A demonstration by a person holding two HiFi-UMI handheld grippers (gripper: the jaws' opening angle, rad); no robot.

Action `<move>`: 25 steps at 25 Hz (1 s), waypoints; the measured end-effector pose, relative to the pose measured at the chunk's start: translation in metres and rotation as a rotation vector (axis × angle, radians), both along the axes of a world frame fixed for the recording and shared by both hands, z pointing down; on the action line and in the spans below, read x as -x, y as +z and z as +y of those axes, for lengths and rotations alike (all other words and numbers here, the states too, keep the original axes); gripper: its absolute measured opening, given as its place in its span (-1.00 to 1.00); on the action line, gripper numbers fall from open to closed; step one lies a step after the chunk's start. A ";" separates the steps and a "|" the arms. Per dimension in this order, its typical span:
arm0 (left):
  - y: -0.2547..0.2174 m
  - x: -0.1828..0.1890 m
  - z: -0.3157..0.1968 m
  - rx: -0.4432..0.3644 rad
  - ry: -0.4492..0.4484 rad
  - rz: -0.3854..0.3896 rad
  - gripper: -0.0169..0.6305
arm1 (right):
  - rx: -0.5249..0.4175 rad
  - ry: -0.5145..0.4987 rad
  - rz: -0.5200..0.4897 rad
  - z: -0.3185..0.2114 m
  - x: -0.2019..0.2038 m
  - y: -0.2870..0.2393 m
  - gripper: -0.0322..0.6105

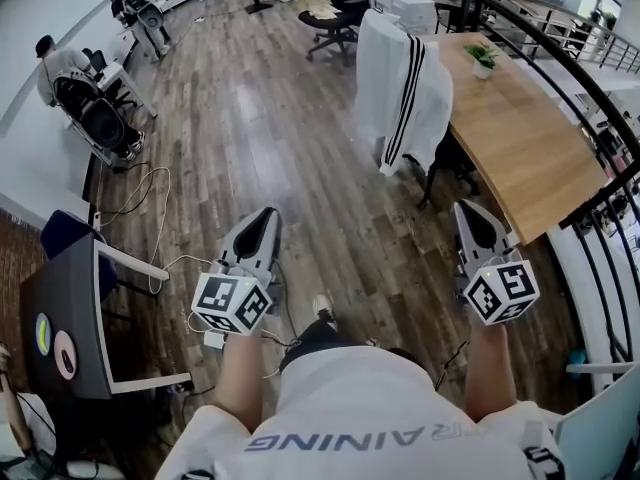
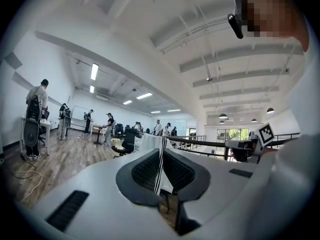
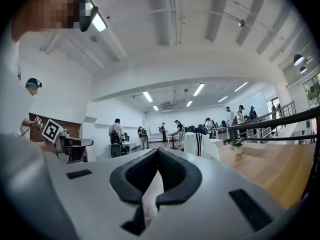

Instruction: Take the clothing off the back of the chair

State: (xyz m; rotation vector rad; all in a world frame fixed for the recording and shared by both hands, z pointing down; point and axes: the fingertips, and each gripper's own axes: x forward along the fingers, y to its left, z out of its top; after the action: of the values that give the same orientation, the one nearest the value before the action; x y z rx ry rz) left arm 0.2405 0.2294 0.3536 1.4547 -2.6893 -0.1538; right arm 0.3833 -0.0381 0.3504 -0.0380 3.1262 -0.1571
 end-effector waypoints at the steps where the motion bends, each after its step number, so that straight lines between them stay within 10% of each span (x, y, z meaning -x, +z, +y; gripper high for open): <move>1: 0.001 0.000 0.001 -0.001 0.000 0.001 -0.79 | 0.005 0.003 -0.001 0.000 0.000 0.001 -0.83; 14: 0.019 0.029 0.020 0.010 -0.011 0.047 -0.79 | 0.071 0.011 0.028 0.011 0.030 0.020 -0.83; 25: 0.030 0.133 0.037 0.015 -0.058 0.076 -0.79 | 0.089 -0.029 0.056 0.021 0.147 0.028 -0.83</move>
State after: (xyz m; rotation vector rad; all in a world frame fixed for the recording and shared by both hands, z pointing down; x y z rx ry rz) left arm 0.1074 0.2662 0.3831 1.3394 -2.6673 -0.1879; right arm 0.2368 -0.0175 0.3783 0.0026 3.1749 -0.3011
